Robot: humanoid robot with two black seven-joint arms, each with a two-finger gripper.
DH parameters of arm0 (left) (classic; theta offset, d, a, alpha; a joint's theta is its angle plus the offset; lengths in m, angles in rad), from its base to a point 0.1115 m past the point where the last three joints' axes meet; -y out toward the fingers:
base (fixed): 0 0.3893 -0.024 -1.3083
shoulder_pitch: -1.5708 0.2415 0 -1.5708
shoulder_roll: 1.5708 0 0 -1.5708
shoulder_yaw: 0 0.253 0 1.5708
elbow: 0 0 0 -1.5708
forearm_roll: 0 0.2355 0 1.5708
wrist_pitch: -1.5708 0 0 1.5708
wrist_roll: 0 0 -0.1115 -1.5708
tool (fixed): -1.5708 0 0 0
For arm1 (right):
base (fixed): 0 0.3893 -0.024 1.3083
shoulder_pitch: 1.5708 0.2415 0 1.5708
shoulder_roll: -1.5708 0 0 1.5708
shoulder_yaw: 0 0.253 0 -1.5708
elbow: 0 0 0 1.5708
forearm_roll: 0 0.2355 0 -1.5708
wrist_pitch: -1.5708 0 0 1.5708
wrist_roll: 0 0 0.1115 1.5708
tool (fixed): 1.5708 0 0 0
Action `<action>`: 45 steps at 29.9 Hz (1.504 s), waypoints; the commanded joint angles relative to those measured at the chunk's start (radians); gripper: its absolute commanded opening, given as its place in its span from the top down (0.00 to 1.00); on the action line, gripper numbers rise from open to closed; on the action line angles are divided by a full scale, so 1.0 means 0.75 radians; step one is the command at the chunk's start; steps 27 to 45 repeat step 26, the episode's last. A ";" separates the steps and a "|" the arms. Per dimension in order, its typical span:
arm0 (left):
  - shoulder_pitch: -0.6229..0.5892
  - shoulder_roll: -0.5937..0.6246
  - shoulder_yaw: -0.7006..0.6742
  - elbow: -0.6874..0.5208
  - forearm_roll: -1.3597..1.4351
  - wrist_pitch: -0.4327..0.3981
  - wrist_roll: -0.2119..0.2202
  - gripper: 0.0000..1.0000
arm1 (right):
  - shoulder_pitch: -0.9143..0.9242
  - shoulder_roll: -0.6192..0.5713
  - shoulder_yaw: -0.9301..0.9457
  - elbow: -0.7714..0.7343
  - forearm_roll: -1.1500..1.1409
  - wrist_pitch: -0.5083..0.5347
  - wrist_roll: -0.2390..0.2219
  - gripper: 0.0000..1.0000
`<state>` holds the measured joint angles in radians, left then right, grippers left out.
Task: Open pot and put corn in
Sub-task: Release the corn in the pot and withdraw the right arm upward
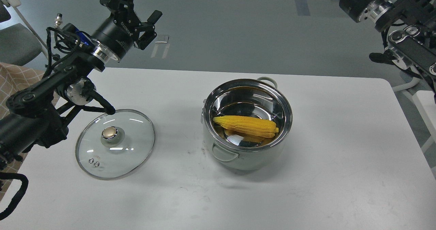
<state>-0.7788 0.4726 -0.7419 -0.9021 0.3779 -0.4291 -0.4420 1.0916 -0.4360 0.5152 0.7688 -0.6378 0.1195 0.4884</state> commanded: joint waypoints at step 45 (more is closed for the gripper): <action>0.181 -0.162 -0.283 0.098 0.012 -0.079 0.090 0.02 | -0.435 0.191 0.393 -0.029 0.351 0.264 0.000 0.00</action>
